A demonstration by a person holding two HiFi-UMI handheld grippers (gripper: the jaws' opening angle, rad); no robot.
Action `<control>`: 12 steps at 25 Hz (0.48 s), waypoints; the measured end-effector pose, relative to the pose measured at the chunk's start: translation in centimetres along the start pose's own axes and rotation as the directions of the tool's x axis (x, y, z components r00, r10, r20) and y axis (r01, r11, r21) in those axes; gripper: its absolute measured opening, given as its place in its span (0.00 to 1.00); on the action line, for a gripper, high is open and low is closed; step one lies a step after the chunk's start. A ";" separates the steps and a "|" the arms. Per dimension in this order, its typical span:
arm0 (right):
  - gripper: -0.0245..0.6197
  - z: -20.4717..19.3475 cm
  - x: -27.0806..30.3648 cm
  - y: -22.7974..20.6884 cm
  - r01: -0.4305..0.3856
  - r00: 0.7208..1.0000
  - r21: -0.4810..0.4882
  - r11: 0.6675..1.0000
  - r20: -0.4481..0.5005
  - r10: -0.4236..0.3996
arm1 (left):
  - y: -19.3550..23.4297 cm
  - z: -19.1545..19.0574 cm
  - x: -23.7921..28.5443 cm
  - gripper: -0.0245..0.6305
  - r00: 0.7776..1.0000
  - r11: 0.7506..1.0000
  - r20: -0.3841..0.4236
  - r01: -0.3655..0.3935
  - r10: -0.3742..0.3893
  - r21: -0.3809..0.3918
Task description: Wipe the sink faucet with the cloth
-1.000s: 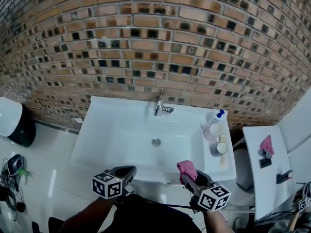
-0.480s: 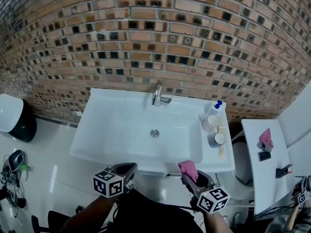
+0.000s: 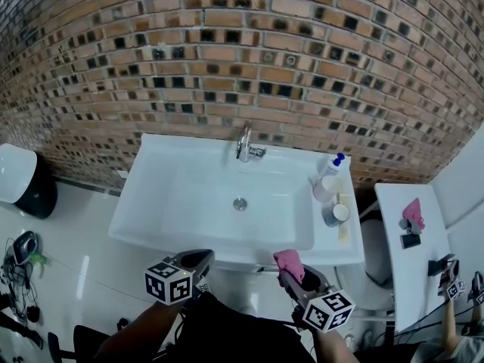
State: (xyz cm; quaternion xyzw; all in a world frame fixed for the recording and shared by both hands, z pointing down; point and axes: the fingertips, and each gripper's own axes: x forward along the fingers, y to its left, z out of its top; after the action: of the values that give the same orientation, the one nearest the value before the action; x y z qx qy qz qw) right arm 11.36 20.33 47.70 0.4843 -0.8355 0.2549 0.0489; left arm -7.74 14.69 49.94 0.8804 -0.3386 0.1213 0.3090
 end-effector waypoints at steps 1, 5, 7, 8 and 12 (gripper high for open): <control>0.29 0.0 0.0 0.1 0.000 1.000 -0.002 1.000 0.000 0.000 | 0.1 -0.1 -0.1 0.05 1.000 1.000 -0.001 -0.001 0.001 0.000; 0.29 0.1 0.1 0.2 -0.002 1.000 -0.008 1.000 0.001 0.002 | 0.3 -0.1 -0.3 0.05 1.000 1.000 -0.005 -0.006 0.006 0.003; 0.29 0.2 0.0 0.2 -0.002 1.000 -0.013 1.000 0.000 0.002 | 0.2 -0.1 -0.3 0.05 1.000 1.000 -0.006 -0.005 0.005 0.007; 0.29 0.1 0.0 0.2 -0.002 1.000 -0.017 1.000 -0.002 0.002 | 0.2 -0.2 -0.2 0.05 1.000 1.000 -0.007 -0.005 0.005 0.009; 0.29 -0.1 -0.1 0.4 -0.005 1.000 -0.025 1.000 -0.008 0.005 | 0.0 -0.3 -0.3 0.05 1.000 1.000 -0.011 -0.002 0.002 0.012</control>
State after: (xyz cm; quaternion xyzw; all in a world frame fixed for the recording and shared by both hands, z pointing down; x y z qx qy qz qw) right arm 11.06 20.60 47.63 0.4805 -0.8397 0.2464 0.0575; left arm -8.00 15.02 50.10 0.8812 -0.3371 0.1286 0.3054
